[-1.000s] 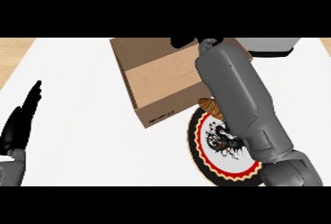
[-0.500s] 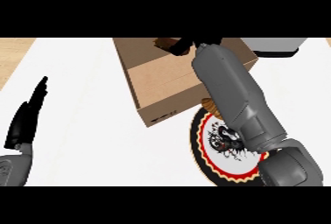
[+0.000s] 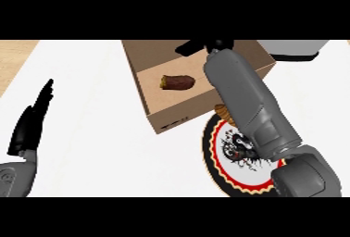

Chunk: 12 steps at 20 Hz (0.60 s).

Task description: Pick the sweet potato from the plate and place it in the cardboard box

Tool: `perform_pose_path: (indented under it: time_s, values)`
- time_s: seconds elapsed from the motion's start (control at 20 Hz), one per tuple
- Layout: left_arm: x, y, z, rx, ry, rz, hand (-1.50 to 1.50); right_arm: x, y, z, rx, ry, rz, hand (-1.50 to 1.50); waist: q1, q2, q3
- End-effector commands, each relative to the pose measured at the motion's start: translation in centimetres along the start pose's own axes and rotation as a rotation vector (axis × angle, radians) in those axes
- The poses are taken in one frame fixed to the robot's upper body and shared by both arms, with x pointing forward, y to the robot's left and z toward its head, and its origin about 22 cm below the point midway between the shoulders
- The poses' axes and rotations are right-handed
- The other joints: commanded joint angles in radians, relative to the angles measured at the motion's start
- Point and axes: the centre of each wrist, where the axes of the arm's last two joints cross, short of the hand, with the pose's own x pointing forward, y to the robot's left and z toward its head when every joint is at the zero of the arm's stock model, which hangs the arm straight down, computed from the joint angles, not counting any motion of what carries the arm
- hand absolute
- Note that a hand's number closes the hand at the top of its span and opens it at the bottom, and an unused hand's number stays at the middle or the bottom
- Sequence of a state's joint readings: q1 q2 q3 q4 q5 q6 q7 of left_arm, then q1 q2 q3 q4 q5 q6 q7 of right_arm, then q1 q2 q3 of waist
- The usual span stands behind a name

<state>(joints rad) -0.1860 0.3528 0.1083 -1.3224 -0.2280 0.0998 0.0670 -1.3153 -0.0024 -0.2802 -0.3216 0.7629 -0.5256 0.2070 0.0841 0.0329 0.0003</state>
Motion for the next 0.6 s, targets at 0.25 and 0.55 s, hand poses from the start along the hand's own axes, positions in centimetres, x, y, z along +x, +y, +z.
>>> perform_pose_path:
  time_s: [0.25, 0.55]
  values:
    - [-0.3, 0.8, 0.0, 0.016, 0.020, 0.013, 0.00, -1.5, -1.7, -0.9, -0.212, -0.045, -0.255, -1.50, -0.031, -0.011, 0.001]
    - [-1.0, 0.8, 1.1, 0.038, 0.055, 0.000, 0.00, -4.1, -7.3, -3.2, -0.201, -0.079, -0.363, -1.50, -0.065, -0.028, 0.001]
